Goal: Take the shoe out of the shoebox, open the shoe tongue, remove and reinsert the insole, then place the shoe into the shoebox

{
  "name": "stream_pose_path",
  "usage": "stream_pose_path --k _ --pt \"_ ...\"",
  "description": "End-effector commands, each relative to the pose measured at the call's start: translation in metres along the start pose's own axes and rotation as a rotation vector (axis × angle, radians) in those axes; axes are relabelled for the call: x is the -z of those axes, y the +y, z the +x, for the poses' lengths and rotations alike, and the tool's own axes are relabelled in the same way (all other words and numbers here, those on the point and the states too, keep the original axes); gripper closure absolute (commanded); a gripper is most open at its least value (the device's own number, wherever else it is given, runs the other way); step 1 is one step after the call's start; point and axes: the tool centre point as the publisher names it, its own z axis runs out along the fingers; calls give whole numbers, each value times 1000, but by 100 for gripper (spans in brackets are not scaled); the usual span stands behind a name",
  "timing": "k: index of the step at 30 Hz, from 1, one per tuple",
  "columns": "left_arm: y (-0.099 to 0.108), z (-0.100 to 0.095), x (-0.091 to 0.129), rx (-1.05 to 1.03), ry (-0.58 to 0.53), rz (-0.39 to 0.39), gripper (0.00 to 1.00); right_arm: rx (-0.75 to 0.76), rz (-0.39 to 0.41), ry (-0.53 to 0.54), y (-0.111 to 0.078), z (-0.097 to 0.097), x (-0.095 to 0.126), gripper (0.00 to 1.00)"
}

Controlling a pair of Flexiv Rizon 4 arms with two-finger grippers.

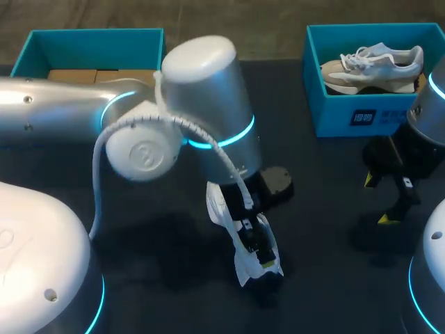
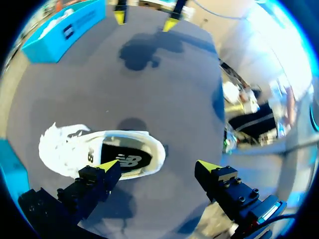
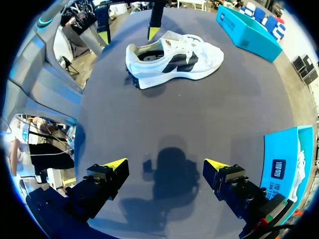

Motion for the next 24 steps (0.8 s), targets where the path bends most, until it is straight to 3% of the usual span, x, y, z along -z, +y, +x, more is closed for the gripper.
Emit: stream_pose_path --k 1,13,24 --pt "-3 2 -14 78 -55 -15 0 -1 2 -2 0 1 0 0" --pt "-19 3 -31 28 -53 -94 0 -1 2 -2 0 1 0 0" --pt "-12 10 -52 27 -83 -188 0 -1 2 -2 0 1 0 0"
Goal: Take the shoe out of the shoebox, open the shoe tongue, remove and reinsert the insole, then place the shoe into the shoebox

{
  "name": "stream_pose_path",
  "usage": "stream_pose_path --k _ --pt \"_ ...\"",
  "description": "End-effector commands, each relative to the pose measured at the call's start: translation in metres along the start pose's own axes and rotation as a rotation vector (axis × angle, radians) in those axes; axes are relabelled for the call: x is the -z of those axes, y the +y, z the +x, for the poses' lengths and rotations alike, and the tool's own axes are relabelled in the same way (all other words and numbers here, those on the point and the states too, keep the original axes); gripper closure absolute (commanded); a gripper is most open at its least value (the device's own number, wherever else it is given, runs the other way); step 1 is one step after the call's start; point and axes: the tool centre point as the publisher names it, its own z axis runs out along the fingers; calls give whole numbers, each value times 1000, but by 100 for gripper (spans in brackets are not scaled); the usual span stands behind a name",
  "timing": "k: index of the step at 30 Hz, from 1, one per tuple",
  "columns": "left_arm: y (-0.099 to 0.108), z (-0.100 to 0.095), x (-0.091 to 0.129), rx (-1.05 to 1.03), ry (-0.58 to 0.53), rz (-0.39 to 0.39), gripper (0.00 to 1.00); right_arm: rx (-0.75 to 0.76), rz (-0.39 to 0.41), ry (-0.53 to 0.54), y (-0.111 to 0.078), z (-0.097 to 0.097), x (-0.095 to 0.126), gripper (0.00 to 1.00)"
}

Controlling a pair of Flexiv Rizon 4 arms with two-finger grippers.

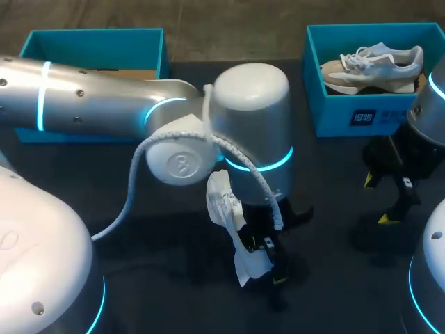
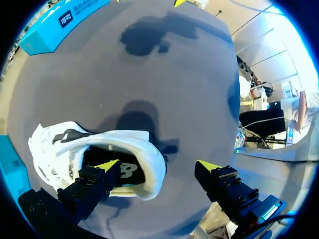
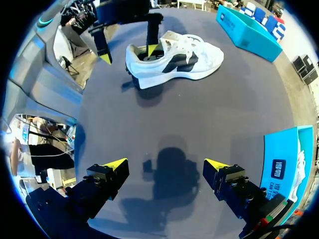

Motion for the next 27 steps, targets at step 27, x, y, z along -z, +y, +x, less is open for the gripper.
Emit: stream_pose_path --k 27 --pt "3 -1 -33 9 -35 -82 21 -1 2 -2 0 1 0 0"
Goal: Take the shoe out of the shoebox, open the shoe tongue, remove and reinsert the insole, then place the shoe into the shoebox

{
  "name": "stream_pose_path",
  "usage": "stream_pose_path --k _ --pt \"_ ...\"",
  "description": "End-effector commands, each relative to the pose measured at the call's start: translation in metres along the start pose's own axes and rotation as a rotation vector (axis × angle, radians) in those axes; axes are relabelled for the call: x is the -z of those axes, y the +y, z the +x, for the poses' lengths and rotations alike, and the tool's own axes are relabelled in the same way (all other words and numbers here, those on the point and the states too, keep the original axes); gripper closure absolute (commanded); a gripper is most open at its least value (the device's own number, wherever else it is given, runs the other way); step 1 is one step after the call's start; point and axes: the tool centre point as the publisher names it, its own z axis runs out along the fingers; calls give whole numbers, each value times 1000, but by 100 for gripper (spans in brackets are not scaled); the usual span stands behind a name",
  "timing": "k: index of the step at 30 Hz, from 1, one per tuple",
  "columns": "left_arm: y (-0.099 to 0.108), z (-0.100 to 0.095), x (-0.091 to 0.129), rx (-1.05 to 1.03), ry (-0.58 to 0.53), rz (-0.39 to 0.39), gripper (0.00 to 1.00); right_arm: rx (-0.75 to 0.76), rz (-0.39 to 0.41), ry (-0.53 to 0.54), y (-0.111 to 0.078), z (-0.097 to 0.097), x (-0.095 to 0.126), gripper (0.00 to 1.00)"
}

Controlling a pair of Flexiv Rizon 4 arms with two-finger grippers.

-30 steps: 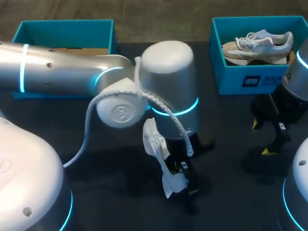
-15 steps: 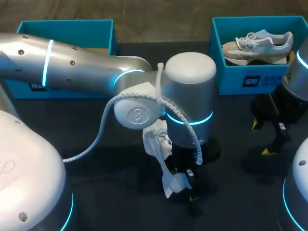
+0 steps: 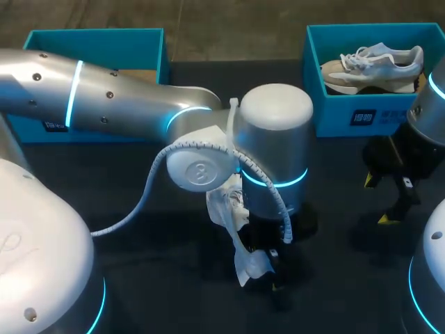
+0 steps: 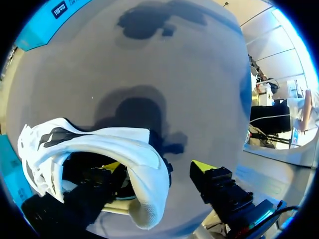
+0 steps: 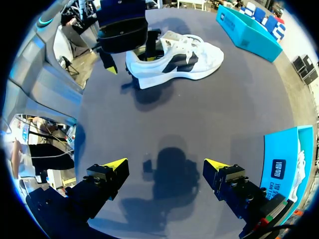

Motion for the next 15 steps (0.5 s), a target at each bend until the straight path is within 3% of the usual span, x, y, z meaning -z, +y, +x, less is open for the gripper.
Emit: stream_pose_path --k 1,8,10,13,14,15 --pt "1 2 -4 -2 -11 -9 24 -1 2 -2 0 1 0 0" --pt "1 0 -10 1 -31 -31 37 -1 2 -2 0 1 0 0" --pt "1 -1 -11 5 -36 -34 52 -1 2 -2 0 1 0 0" --pt "2 -2 -14 12 -39 -35 60 -1 2 -2 0 1 0 0" --pt "2 -3 -15 19 -36 -34 69 -1 2 -2 0 1 0 0" --pt "3 -4 -16 25 -32 -33 93 -1 2 -2 0 1 0 0"
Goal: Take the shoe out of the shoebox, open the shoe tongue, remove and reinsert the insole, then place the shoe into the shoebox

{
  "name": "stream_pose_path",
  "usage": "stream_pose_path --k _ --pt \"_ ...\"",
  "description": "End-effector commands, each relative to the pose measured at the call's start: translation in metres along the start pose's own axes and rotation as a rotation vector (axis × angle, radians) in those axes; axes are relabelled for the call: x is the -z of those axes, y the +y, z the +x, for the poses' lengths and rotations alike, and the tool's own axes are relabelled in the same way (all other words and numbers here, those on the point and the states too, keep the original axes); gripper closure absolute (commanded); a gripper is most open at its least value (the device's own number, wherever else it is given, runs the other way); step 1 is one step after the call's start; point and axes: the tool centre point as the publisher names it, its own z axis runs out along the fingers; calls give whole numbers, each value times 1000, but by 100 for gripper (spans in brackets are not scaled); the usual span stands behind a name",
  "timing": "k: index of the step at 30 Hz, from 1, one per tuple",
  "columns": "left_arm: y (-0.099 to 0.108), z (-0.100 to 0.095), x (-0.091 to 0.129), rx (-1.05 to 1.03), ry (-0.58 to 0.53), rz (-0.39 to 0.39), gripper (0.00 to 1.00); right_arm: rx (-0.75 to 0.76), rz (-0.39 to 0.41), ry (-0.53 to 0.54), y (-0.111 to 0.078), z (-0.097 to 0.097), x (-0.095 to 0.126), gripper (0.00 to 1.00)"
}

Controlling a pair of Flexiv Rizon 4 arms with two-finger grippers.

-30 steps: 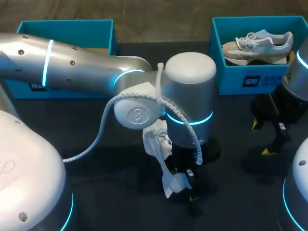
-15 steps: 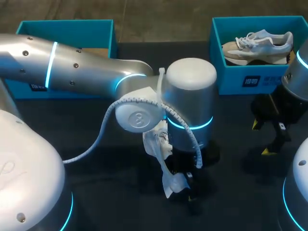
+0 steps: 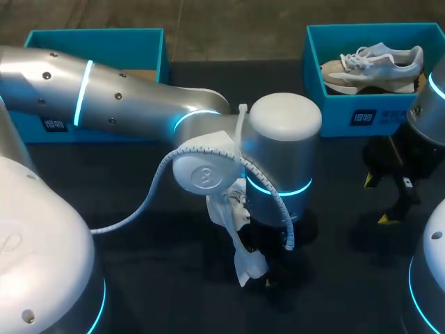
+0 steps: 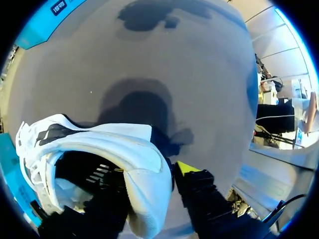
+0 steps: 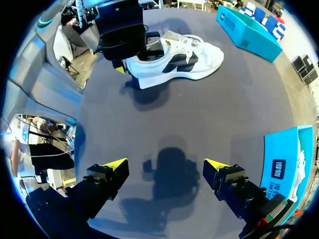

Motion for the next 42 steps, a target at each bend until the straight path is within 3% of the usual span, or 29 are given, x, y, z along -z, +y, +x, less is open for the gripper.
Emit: stream_pose_path --k 1,9,14,23,31,42 --pt "-1 -4 -8 17 3 -1 100 -1 2 -2 0 1 0 0" --pt "2 -14 -4 48 7 23 100 -1 2 -2 0 1 0 0" --pt "2 -26 13 55 -18 64 100 -1 2 -2 0 1 0 0" --pt "4 -57 63 -72 -24 105 100 -1 2 -2 0 1 0 0" --pt "8 -88 100 -232 16 59 100 -1 2 -2 0 1 0 0" --pt "21 -135 163 -242 -62 58 100 -1 2 -2 0 1 0 0"
